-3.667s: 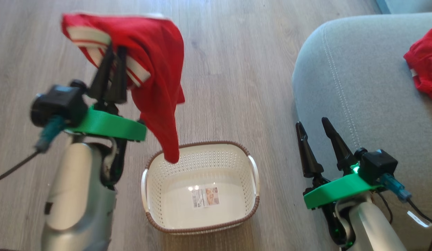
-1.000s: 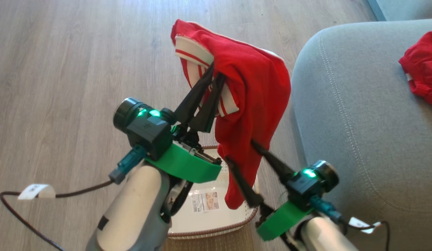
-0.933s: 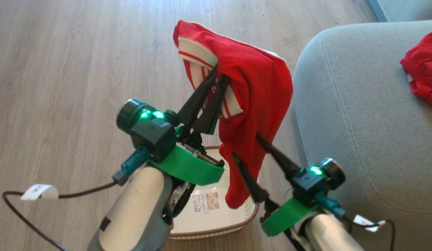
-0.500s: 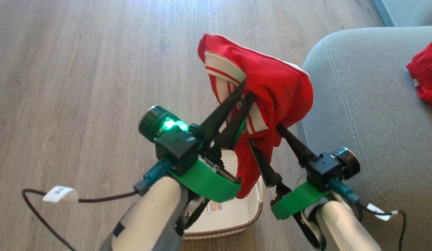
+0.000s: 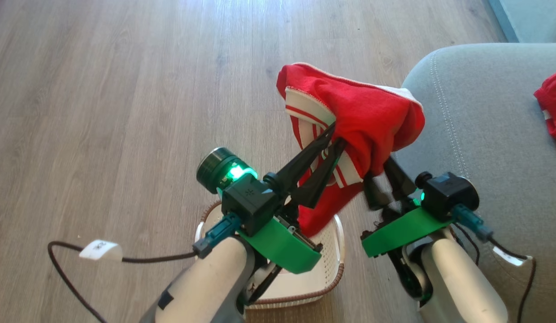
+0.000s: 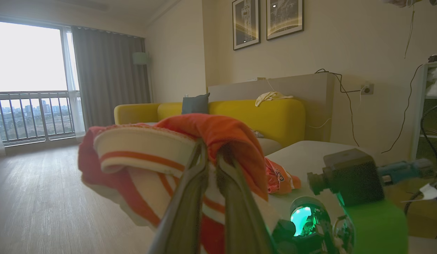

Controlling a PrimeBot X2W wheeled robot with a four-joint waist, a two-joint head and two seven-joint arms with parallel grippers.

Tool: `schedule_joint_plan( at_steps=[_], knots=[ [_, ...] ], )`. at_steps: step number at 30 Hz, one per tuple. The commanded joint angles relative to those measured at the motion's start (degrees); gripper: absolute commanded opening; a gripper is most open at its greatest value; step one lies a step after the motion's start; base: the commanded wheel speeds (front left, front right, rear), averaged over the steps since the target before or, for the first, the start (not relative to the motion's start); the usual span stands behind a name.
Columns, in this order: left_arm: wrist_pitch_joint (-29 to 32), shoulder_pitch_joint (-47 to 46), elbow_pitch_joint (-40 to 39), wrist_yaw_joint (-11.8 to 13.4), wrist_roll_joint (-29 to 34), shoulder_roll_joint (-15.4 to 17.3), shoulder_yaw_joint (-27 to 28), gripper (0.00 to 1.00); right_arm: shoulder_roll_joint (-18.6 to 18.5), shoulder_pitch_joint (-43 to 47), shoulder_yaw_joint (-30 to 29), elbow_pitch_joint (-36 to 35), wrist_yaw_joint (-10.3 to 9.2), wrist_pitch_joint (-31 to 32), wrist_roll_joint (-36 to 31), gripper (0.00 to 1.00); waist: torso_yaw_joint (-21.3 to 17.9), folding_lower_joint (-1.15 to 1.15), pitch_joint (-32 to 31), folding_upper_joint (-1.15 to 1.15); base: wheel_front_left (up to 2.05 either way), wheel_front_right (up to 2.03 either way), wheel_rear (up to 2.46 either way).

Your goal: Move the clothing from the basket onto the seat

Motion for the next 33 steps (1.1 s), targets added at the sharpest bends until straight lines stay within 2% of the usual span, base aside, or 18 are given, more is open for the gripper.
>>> schedule_joint_plan(
  at_steps=[1,6,9,11,24,25,27,29,33],
  knots=[
    [-0.3,-1.4,-1.8,-0.2,-0.3,0.4,1.6,0.0,0.4,-2.7,0.7,-1.8,-0.01,-0.5,1.0,0.0,0.1,0.0,-0.1,0.0,0.0,0.0,0.0],
    [-0.3,-0.7,-1.5,-0.3,-0.3,0.4,1.6,0.0,0.4,-2.7,-0.5,-2.7,-0.01,-0.5,3.4,0.0,0.3,0.0,-0.3,0.0,0.0,0.0,0.0],
    [-0.3,0.3,-1.0,-0.7,-0.5,0.4,1.0,0.0,0.4,-2.3,-2.4,-4.3,-0.01,-0.5,10.6,0.0,0.3,0.0,-0.3,0.0,0.0,0.0,0.0],
    [-0.3,0.9,-0.5,-1.1,-0.3,0.4,0.4,0.0,0.4,-2.6,-3.5,-5.3,-0.01,-0.5,12.7,0.0,0.4,0.0,-0.3,0.0,0.0,0.0,0.0],
    [-0.3,2.7,3.3,-3.9,0.5,0.4,-0.5,0.0,0.4,-3.0,-6.4,-9.3,-0.01,-0.5,16.5,0.0,1.6,0.0,0.3,0.0,0.0,0.0,0.0],
    [-0.3,2.7,3.7,-4.4,0.4,0.4,-0.8,0.19,0.4,-2.9,-6.5,-9.5,-0.01,-0.5,16.5,0.0,1.7,0.0,0.4,0.0,0.0,0.0,0.0],
    [-0.3,2.8,4.3,-5.0,0.5,0.4,-0.8,0.45,0.4,-2.9,-6.7,-10.0,-0.01,-0.5,16.4,0.0,1.9,0.0,0.5,0.0,0.0,0.0,0.0],
    [-0.3,2.8,4.7,-5.1,0.9,0.4,-0.2,1.0,0.4,-3.0,-7.0,-10.4,-0.01,-0.5,16.2,0.0,1.9,0.0,0.7,0.0,0.0,0.0,0.0],
    [-0.3,3.1,5.9,-5.5,2.2,0.4,0.8,1.0,0.4,-3.3,-8.1,-10.8,-0.01,-0.5,15.5,0.0,1.9,0.0,0.7,0.0,0.0,0.0,0.0]
  ],
)
